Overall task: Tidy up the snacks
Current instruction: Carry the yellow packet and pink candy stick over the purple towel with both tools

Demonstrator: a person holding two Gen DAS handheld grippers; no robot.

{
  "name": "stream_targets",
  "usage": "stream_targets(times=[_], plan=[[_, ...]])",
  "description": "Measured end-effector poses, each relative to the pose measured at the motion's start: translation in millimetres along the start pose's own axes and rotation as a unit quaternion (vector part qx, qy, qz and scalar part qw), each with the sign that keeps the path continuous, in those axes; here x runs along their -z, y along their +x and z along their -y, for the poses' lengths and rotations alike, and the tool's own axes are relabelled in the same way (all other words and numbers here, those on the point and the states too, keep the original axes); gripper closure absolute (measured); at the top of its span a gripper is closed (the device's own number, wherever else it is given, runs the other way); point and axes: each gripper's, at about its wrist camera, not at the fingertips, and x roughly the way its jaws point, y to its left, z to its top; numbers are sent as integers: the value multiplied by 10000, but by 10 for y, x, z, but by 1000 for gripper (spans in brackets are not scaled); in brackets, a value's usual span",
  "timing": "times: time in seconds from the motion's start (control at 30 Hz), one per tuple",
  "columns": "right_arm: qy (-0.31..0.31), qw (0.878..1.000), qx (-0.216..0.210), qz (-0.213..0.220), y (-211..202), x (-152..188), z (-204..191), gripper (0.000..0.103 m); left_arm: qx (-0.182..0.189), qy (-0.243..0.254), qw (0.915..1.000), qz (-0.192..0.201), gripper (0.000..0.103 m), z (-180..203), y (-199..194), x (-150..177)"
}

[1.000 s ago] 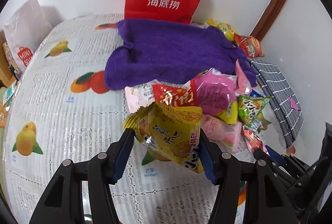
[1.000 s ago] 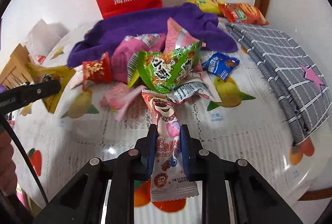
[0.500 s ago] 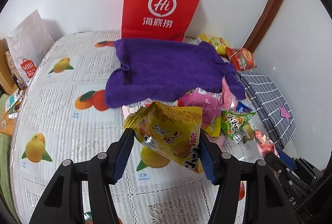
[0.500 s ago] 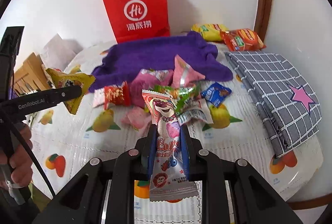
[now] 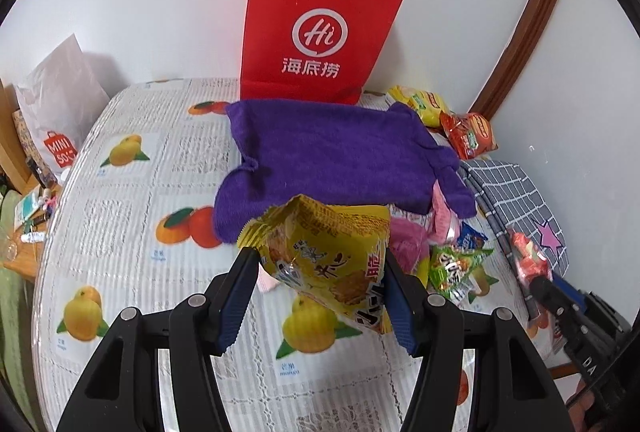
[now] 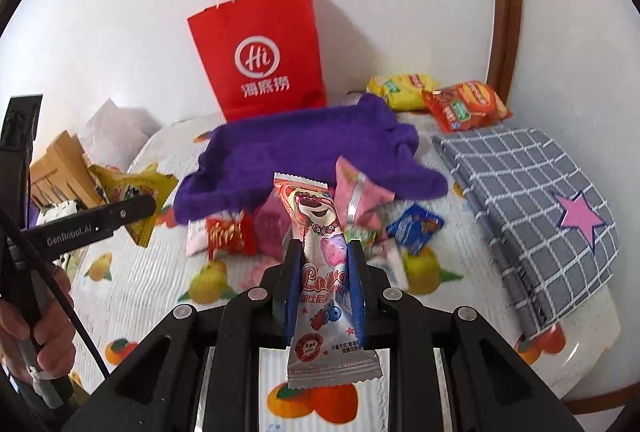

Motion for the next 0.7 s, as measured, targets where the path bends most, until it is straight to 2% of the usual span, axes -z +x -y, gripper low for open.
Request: stream_targets(times=[0.37, 0.67, 0.7], plan=[[-36, 9997, 79, 210, 167, -535, 79, 81, -71, 184, 9997, 142, 45, 105, 75, -450], [-81, 9993, -72, 363, 391, -1037, 68, 81, -101, 247, 9990, 347, 45, 195, 165, -927], [-132, 9986, -116, 503, 411, -1083, 55, 81, -116, 253, 9989, 368, 45, 204, 178, -977]])
